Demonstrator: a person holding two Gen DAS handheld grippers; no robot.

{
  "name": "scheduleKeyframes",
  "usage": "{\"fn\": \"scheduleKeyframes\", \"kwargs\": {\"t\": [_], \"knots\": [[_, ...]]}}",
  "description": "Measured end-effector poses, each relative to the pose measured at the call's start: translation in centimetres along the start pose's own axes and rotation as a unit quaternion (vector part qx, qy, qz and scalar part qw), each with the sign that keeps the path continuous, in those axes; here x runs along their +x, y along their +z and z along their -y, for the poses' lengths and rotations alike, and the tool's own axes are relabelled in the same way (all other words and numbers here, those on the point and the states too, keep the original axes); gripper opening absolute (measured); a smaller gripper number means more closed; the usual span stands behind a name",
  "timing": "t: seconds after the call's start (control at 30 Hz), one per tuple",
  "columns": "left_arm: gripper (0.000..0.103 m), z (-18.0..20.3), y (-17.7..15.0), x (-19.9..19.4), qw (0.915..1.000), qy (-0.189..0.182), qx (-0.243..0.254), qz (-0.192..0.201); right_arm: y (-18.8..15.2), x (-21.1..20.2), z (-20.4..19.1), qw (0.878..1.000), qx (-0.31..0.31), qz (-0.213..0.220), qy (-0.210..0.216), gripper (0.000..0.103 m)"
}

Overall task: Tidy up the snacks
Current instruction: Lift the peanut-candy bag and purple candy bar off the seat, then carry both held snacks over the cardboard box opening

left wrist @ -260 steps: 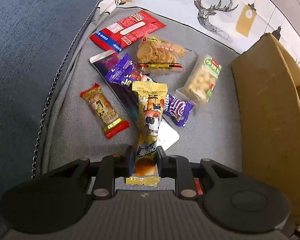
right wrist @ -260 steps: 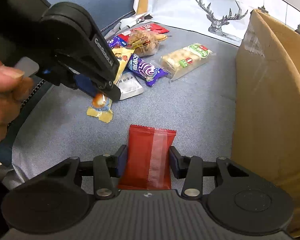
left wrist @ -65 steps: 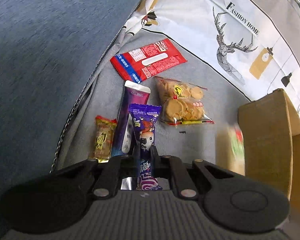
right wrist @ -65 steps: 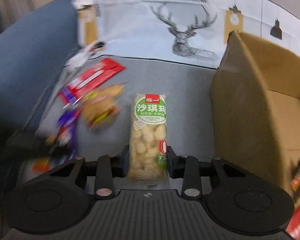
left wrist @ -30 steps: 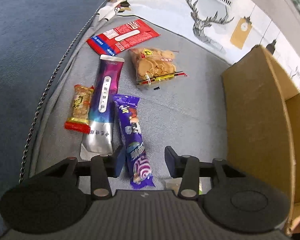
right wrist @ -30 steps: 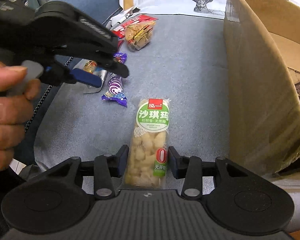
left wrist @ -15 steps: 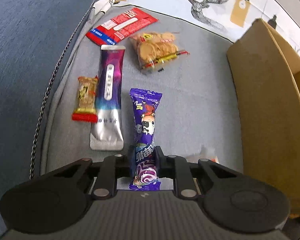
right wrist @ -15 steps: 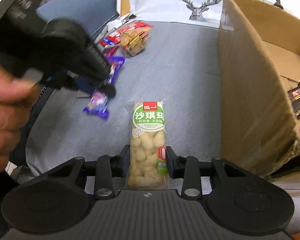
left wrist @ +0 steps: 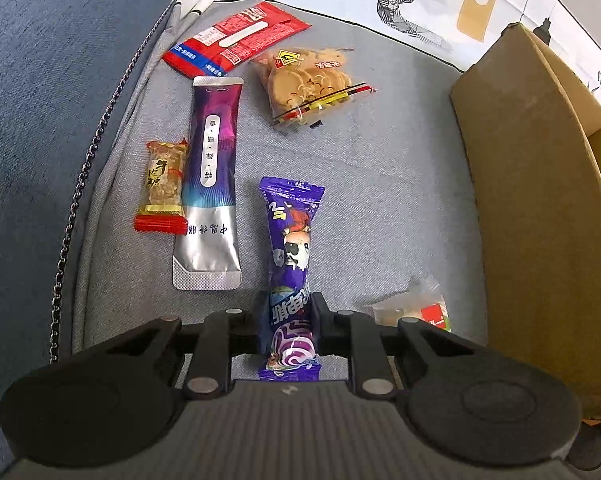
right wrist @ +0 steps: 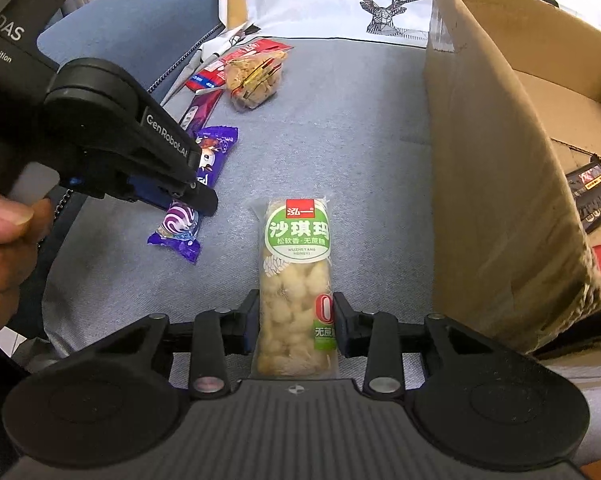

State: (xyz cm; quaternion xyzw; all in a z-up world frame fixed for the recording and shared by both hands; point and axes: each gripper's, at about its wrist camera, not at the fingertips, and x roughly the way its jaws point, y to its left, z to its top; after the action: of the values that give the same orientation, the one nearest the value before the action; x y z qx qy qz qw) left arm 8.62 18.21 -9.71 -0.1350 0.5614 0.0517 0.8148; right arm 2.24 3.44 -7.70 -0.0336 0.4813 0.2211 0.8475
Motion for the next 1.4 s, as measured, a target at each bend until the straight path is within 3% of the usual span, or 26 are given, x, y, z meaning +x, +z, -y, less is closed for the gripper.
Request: {"fn": "scheduleKeyframes", "kwargs": {"t": [0.27,0.7,0.97,1.23,1.4], "knots": [[0.021,0.1,0.0,-0.4,1.0,0.0,0.007,0.007,-0.2,0.1,-0.3,1.0,-0.003,0.001,-0.001,0.038],[0.021,0.1,0.6,-1.9,0.9976,-0.044,-0.014,0.051,0.8,-2.1,-0.4,0.999,-0.001,0.031,0.009,0.038],[0.021,-0.3,1.3,-3.9,0.9905,-0.082,-0.042,0.102,2.1,-6.1,-0.6,0.995,-0.007,0.096,0.016,0.037],[0.021,0.1,1.4,-4.8,0.9873,-0.089,-0.042,0.125,2.7,-9.2,1.1,0.99,0.006,0.141,0.028,0.037],[0.021,0.4,1.3,-5.6,0.9841,-0.099,-0.041,0.142,6.0,-13.6,3.7,0.98,-0.005,0.194,0.036,0.037]]}}
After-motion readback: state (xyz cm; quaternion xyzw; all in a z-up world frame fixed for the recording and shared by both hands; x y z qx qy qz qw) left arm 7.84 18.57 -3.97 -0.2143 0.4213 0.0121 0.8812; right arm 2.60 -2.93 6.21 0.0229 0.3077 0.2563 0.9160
